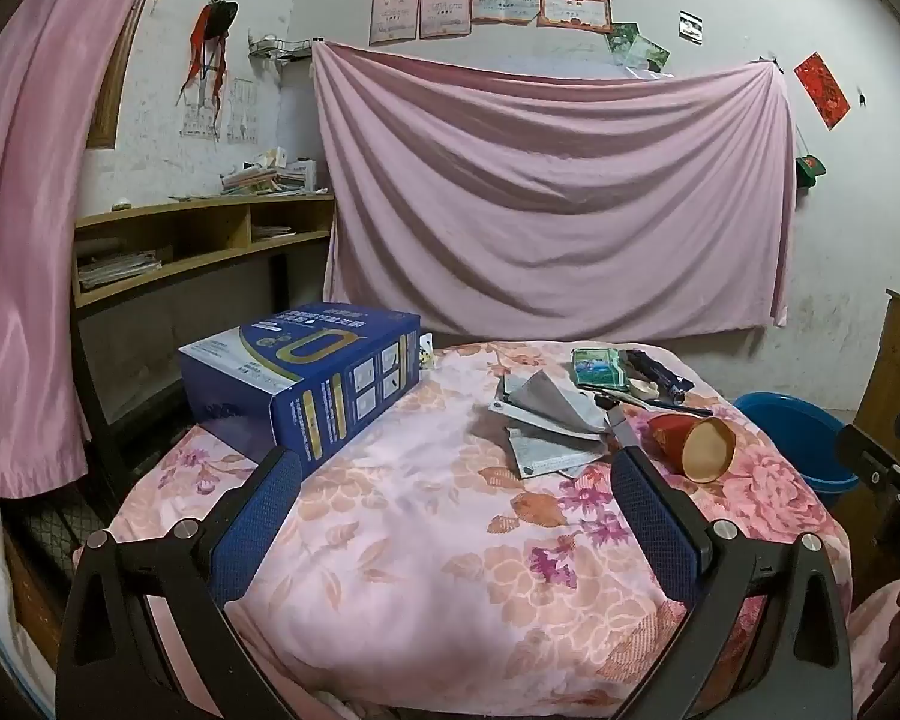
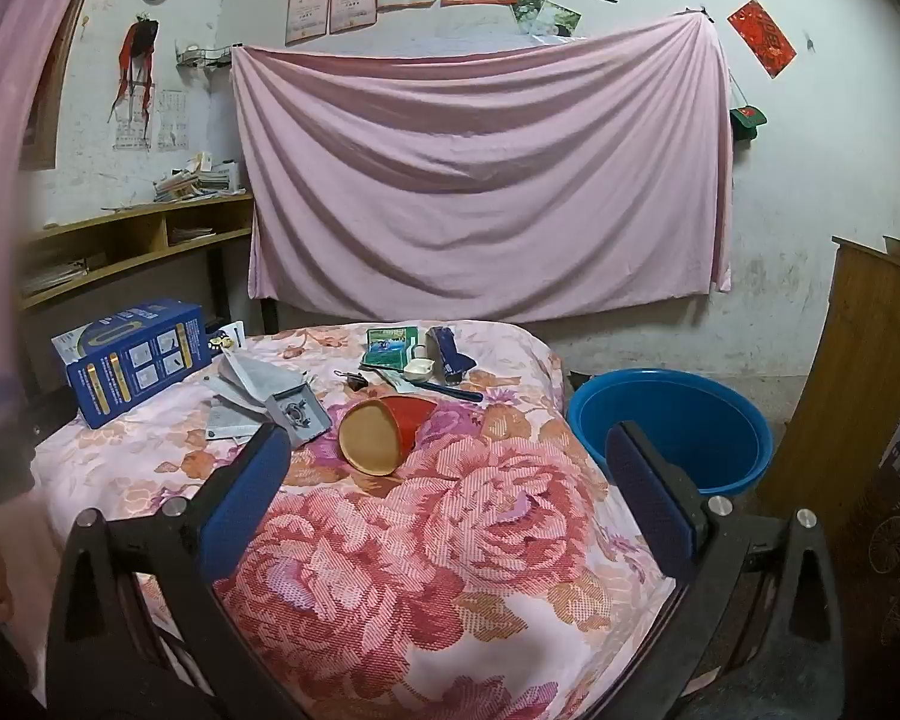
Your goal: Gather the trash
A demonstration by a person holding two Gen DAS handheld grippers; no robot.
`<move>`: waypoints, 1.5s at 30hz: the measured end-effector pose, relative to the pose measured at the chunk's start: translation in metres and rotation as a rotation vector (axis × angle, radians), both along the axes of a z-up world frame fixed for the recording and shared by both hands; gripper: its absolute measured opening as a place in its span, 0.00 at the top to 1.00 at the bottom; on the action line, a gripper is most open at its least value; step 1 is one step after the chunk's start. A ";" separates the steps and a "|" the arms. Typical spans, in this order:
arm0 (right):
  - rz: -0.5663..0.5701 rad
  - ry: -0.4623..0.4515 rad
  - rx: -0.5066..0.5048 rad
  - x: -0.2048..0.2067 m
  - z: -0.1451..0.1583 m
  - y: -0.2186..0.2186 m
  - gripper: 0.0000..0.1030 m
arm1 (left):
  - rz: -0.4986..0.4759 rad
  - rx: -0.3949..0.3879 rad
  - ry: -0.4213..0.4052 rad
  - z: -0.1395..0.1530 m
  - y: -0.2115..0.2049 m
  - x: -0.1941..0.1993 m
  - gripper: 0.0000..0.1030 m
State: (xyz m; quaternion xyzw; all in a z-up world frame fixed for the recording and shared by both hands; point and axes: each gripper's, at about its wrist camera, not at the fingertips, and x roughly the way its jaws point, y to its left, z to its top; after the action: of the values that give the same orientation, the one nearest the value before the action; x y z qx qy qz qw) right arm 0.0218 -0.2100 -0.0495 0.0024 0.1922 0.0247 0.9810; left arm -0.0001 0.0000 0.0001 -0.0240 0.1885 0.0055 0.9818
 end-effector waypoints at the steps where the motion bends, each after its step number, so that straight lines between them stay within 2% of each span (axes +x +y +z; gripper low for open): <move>1: 0.000 -0.002 0.001 0.000 0.000 0.000 0.00 | 0.001 0.000 0.000 0.000 0.000 0.000 0.02; 45: 0.000 -0.001 0.002 -0.001 0.000 0.000 0.00 | 0.014 -0.010 -0.005 0.000 0.008 -0.003 0.02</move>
State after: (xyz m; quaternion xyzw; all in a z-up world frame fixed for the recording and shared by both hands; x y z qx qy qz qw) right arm 0.0208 -0.2103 -0.0493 0.0034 0.1918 0.0248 0.9811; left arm -0.0034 0.0075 0.0002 -0.0302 0.1860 0.0113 0.9820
